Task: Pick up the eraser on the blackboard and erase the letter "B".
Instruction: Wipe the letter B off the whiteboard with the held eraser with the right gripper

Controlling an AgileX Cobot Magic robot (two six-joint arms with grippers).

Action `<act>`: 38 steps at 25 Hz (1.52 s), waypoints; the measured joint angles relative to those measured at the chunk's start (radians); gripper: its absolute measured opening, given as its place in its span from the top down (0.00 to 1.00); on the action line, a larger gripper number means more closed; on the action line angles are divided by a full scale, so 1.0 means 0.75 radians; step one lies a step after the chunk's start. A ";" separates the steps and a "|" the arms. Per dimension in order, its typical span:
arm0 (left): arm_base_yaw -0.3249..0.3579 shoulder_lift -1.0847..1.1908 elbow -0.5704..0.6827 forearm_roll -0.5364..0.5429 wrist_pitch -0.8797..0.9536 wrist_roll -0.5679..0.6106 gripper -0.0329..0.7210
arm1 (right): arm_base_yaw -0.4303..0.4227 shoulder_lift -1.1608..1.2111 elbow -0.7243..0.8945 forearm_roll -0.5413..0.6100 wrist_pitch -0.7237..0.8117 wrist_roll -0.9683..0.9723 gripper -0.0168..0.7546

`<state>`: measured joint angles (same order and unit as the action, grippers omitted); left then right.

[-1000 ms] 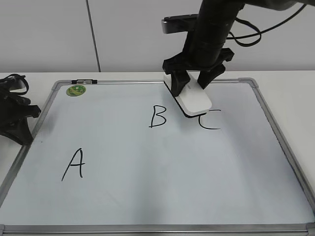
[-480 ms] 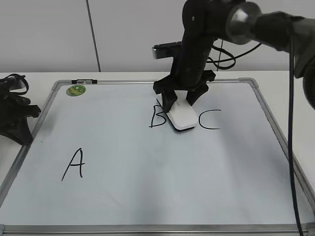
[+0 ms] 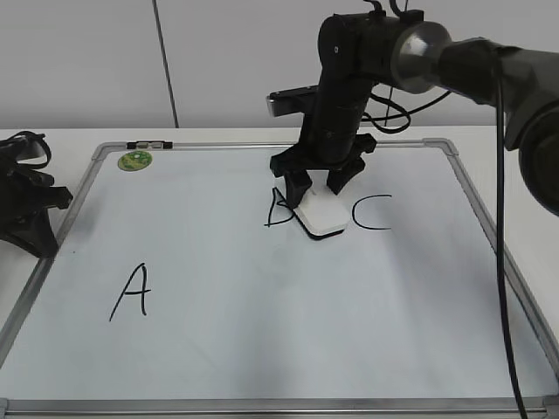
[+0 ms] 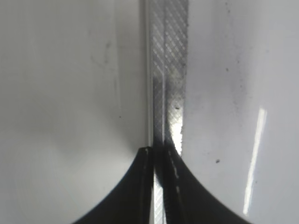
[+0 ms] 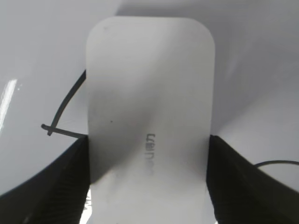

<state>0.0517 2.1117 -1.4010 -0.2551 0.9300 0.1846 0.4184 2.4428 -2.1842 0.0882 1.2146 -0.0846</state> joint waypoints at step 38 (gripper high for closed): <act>0.000 0.000 0.000 0.008 0.002 0.000 0.94 | 0.179 0.058 -0.100 -0.118 -0.045 -0.061 0.28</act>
<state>0.0517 2.1117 -1.4010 -0.2491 0.9316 0.1846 0.5525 2.4864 -2.2589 0.0000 1.1806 -0.1307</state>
